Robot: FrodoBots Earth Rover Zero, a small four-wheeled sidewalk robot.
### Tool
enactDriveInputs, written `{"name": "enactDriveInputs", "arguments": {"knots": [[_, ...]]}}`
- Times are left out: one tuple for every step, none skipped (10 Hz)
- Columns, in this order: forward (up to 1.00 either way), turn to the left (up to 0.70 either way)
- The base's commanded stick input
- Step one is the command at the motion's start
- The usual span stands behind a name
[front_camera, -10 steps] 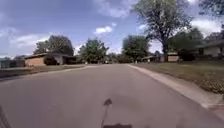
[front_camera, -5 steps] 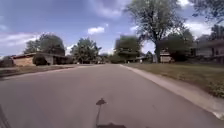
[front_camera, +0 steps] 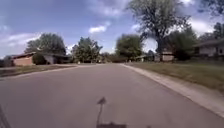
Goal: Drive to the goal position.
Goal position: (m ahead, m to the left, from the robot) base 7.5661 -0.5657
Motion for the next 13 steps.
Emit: {"name": "enactDriveInputs", "arguments": {"knots": [[1.0, -0.01], [1.0, 0.0], [1.0, 0.0], [1.0, 0.0], [1.0, 0.0], [1.0, 0.0], [1.0, 0.0], [1.0, 0.0], [1.0, 0.0], [1.0, 0.0], [1.0, 0.0], [1.0, 0.0], [1.0, 0.0]]}}
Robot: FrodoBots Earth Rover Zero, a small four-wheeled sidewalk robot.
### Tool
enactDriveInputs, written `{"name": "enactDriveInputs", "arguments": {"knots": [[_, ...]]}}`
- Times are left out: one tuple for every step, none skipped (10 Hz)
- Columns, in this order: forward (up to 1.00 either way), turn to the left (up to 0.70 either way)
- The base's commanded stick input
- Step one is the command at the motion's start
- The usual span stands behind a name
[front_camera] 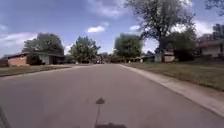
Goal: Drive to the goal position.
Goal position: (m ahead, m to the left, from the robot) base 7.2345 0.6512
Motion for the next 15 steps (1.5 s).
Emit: {"name": "enactDriveInputs", "arguments": {"knots": [[1.0, 0.0], [1.0, 0.0], [1.0, 0.0], [1.0, 0.0], [1.0, -0.24], [1.0, -0.4], [1.0, -0.4], [1.0, -0.36], [1.0, -0.18], [1.0, -0.08], [1.0, -0.01], [1.0, 0.0], [1.0, 0.0], [1.0, 0.0], [1.0, 0.0]]}}
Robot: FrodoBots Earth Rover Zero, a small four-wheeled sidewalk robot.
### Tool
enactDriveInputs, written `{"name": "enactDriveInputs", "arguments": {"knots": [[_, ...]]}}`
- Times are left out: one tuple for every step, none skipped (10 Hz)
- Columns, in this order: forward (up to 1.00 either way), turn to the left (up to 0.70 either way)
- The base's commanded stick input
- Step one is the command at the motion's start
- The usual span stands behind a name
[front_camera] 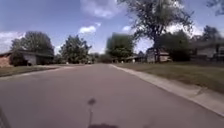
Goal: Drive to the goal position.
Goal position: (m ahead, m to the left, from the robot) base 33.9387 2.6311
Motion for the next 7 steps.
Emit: {"name": "enactDriveInputs", "arguments": {"knots": [[1.0, 0.0], [1.0, 0.0], [1.0, 0.0], [1.0, 0.0], [1.0, 0.0], [1.0, 0.0], [1.0, 0.0]]}}
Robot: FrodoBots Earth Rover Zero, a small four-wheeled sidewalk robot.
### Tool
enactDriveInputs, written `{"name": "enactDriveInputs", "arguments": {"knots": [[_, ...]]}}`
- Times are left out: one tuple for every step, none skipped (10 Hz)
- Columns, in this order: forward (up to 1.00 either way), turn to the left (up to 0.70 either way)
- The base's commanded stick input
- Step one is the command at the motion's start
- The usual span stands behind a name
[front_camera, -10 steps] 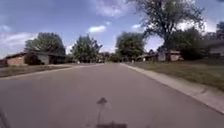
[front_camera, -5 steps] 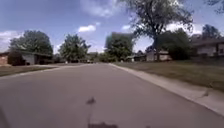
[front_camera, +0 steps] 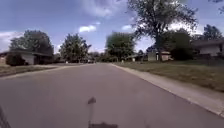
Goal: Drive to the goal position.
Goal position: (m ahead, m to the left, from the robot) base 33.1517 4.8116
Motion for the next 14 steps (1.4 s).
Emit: {"name": "enactDriveInputs", "arguments": {"knots": [[1.0, 0.0], [1.0, 0.0], [1.0, 0.0], [1.0, 0.0], [1.0, 0.0], [1.0, 0.0], [1.0, 0.0], [1.0, 0.0], [1.0, 0.0], [1.0, 0.0], [1.0, 0.0], [1.0, 0.0], [1.0, 0.0], [1.0, 0.0]]}}
